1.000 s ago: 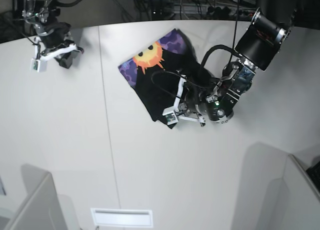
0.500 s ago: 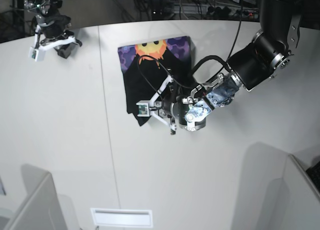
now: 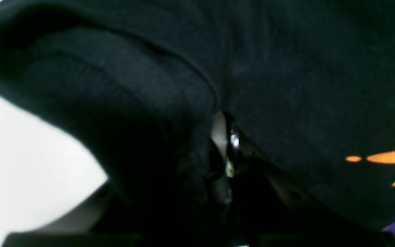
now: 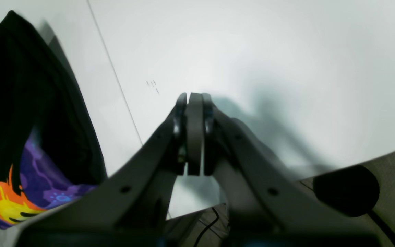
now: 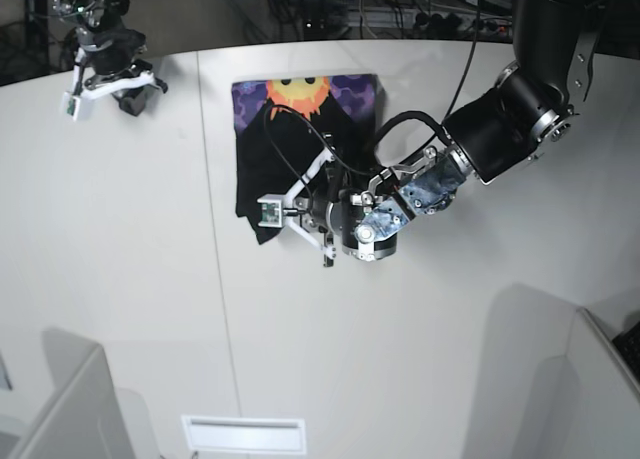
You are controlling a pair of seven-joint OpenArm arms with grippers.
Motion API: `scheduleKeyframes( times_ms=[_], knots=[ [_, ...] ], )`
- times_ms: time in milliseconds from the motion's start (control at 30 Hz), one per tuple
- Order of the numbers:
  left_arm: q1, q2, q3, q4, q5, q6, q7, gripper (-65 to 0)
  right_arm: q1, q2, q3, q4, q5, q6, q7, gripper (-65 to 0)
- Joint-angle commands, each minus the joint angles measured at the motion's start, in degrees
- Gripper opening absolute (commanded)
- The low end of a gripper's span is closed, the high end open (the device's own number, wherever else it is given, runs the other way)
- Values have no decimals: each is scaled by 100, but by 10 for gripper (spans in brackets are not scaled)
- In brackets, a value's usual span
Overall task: Fold the T-shirt properly
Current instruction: 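Grasp the bundle with the left gripper and rotate it upright, then release the shirt and raise both grippers away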
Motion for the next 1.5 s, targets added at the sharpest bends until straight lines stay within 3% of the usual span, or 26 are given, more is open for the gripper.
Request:
scheduleKeyframes(
  times_ms=[0, 500, 933, 1033, 1267, 1467],
  knots=[
    [-178, 6, -70, 95, -36, -33, -69, -650, -17, 40, 27, 81, 37, 41, 130, -650],
    [-249, 209, -114, 95, 641, -33, -60, -647, 27, 31, -8, 81, 37, 41, 130, -650],
    [-354, 296, -140, 139, 641, -7, -69, -227, 27, 40, -26, 81, 37, 41, 121, -650],
    [-372, 376, -588, 210, 641, -7, -69, -189, 27, 40, -26, 81, 37, 49, 121, -650],
    [-82, 420, -2496, 1177, 641, -7, -69, -193, 36, 93, -34, 81, 28, 58, 121, -650],
    [1202, -196, -4131, 2979, 649, -7, -60, -207, 62, 216, 18, 108, 11, 805, 139, -650]
  ],
)
